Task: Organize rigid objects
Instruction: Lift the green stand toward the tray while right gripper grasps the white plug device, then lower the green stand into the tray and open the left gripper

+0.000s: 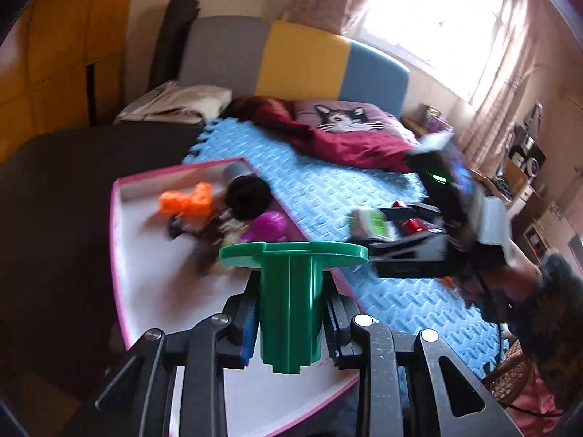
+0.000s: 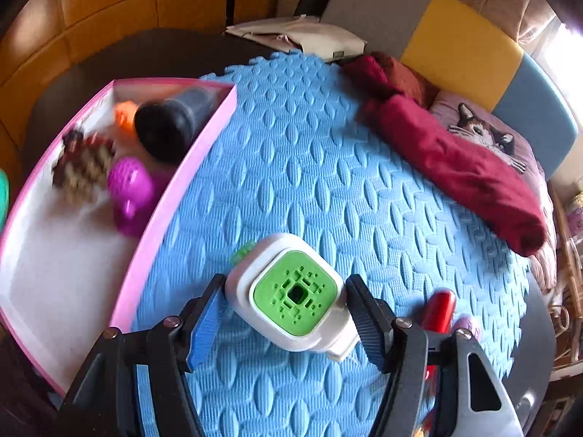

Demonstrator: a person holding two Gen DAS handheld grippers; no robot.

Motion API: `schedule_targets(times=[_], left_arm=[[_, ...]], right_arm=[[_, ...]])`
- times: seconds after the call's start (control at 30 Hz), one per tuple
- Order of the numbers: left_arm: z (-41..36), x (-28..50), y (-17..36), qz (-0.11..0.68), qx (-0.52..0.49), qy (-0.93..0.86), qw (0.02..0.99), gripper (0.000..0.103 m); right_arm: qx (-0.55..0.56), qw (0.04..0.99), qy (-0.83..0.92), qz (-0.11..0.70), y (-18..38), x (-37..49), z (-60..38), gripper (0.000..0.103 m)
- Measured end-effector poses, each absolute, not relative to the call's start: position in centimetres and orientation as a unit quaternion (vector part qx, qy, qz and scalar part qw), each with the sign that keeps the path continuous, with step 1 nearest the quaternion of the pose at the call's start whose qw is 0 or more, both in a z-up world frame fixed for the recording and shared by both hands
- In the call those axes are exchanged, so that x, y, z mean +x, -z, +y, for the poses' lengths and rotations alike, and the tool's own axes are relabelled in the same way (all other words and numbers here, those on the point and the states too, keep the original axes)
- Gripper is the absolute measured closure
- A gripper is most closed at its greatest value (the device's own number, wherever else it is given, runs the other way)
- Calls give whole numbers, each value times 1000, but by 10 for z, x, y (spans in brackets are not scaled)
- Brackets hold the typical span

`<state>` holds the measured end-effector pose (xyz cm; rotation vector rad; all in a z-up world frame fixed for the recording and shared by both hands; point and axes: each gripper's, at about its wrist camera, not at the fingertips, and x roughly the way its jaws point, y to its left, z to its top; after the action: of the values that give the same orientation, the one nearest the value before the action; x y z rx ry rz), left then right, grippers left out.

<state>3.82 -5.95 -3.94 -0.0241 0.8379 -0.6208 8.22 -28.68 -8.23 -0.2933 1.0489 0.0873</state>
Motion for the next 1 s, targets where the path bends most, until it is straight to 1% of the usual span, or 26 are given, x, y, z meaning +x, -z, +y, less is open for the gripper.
schedule_targets(times=[0.17, 0.3, 0.63, 0.97, 1.0], left_arm=[[-35, 38, 60, 437, -41, 271, 857, 73], [-34, 32, 70, 454, -40, 265, 850, 73], [-69, 55, 76, 483, -76, 276, 828, 73], [-108, 92, 92, 504, -82, 260, 820, 72], [-110, 95, 94, 508, -82, 257, 818, 69]], right_arm=[[-88, 886, -42, 454, 82, 63, -300, 37], [-90, 901, -43, 423, 87, 58, -299, 36], [-61, 904, -53, 419, 86, 60, -308, 36], [-55, 902, -53, 424, 87, 63, -309, 36], [-53, 902, -53, 424, 87, 63, -309, 36]])
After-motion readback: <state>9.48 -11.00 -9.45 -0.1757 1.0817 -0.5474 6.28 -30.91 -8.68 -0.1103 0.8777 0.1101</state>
